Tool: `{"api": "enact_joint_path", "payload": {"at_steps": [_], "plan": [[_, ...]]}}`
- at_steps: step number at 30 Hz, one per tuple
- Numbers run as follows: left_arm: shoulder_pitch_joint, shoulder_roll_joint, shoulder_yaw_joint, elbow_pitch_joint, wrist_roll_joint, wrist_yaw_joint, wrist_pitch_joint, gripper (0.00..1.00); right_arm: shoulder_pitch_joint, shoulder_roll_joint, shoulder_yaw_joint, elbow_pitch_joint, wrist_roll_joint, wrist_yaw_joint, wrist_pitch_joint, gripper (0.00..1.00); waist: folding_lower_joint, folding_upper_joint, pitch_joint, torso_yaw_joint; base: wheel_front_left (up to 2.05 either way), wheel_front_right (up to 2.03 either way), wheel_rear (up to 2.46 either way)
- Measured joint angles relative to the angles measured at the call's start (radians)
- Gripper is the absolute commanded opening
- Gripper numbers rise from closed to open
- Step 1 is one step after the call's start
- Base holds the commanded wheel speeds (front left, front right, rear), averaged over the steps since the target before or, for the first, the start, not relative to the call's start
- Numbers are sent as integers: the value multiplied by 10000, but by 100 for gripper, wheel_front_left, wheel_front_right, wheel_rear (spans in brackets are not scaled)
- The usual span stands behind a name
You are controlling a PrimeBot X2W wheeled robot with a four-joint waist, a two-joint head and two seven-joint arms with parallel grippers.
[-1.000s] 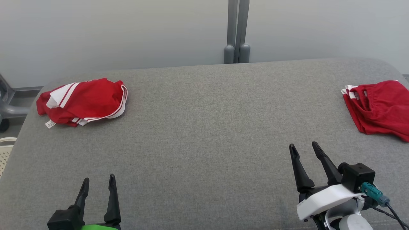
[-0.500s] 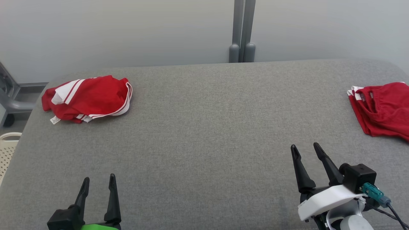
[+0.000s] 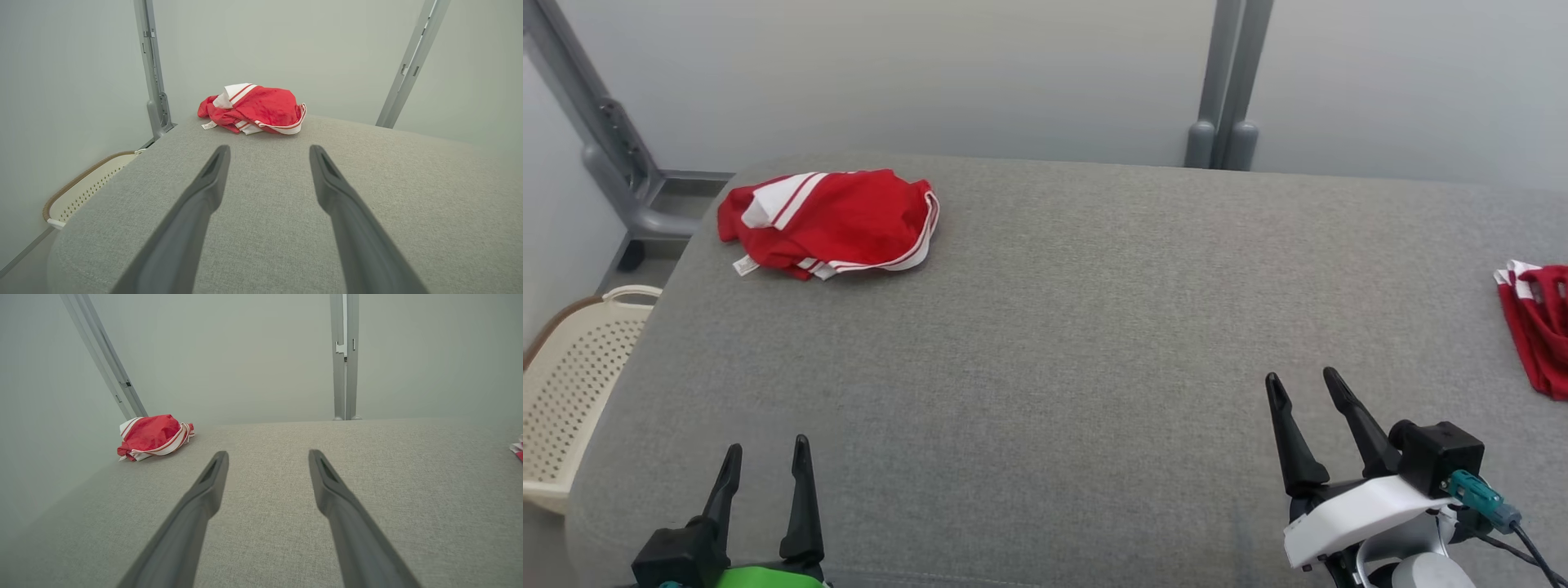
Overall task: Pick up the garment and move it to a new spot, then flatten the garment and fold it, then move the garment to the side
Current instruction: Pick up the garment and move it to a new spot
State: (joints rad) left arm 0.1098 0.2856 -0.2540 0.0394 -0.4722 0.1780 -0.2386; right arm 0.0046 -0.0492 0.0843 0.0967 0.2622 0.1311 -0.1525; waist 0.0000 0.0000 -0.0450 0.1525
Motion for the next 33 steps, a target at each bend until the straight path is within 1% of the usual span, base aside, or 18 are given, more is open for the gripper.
{"api": "enact_joint_path", "payload": {"at_steps": [12, 17, 21, 33], "plan": [[108, 198, 8, -431, 42, 173, 174, 100, 51, 4, 163, 61, 180, 0, -82, 100, 0, 0, -89, 1755, 0, 0, 0], [266, 274, 33, -633, 40, 280, 217, 100, 49, 4, 249, 167, 222, 0, -121, 100, 0, 0, -128, 2264, 0, 0, 0], [377, 355, 92, -708, 38, 337, 222, 100, 31, 8, 324, 194, 242, 2, -134, 100, 0, 0, -163, 2349, 0, 0, 0], [400, 387, 94, -834, -8, 437, 236, 100, 10, 6, 405, 270, 270, 0, -174, 100, 0, 0, -115, 2035, 0, 0, 0]]}}
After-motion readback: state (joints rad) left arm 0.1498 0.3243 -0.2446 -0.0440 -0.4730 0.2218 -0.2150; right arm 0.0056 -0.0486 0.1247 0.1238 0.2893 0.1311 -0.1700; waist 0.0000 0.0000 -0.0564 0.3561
